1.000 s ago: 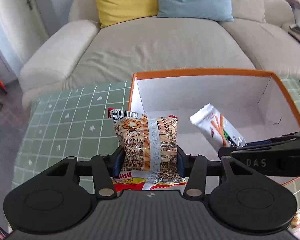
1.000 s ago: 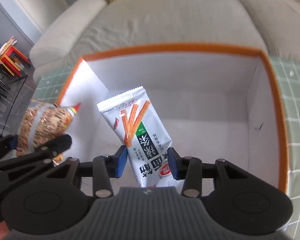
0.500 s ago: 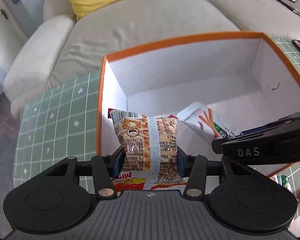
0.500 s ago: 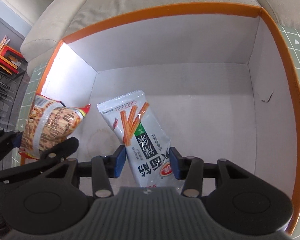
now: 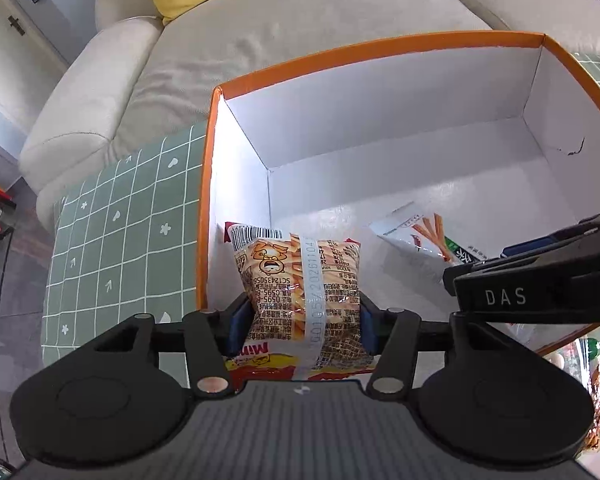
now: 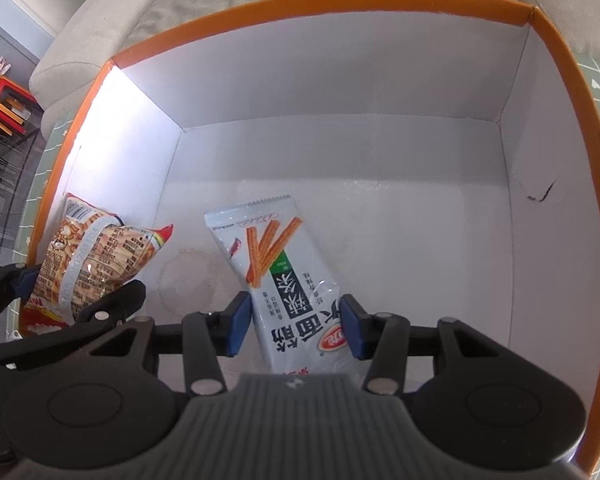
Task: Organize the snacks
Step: 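Open both grippers to drop the bags into the box, then withdraw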
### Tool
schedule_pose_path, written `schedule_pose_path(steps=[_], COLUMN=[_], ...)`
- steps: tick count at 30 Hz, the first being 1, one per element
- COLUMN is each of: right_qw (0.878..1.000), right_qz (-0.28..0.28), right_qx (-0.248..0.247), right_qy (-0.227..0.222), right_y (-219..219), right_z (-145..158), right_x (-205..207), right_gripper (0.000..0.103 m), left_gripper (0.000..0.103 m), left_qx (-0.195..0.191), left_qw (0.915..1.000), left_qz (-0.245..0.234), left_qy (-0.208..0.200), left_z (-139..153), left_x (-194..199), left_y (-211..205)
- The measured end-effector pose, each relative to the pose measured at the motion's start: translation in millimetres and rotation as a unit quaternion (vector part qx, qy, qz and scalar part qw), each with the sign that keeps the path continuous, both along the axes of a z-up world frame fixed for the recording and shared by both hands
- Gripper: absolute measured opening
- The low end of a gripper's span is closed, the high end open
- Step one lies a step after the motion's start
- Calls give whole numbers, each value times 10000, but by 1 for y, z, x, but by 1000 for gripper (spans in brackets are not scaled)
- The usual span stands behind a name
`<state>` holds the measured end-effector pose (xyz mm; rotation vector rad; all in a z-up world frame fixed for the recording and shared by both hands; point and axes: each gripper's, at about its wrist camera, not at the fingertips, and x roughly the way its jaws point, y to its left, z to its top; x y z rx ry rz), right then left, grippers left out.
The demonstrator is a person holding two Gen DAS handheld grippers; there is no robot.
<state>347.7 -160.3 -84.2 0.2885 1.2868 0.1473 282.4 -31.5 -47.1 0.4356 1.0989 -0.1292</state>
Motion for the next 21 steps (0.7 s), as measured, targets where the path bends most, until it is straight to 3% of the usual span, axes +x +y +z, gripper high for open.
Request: schedule_pose_path(steps=[5,6,8,15,21], right_qw=[9999,9998,9998,9985,9924], right_qz=[-44,-70,-105,-121,-329], right_qx=[-133,-177,-142,-210,-390], right_qy=[-33,-53,-115,-486,-1121], right_y=[-1,-2,-5,-10,-25], right_z=[6,8,13,38,67], right_x=[2,2,2,-8,-35], right_gripper=[56,61,71,76,78], left_gripper=[71,81,90,90,91], left_qx=[-56,-82,-121,-295,-721], left_qw=[10000,9999,9997,9982,9941], left_qz=[34,12,-55,-70,29], left_qy=[-60,-70,-198,-519,-806], left_z=[7,10,16,37,57], left_x=[-3,-3,-7,-21,-37], left_y=[0,0,-2,-3,5])
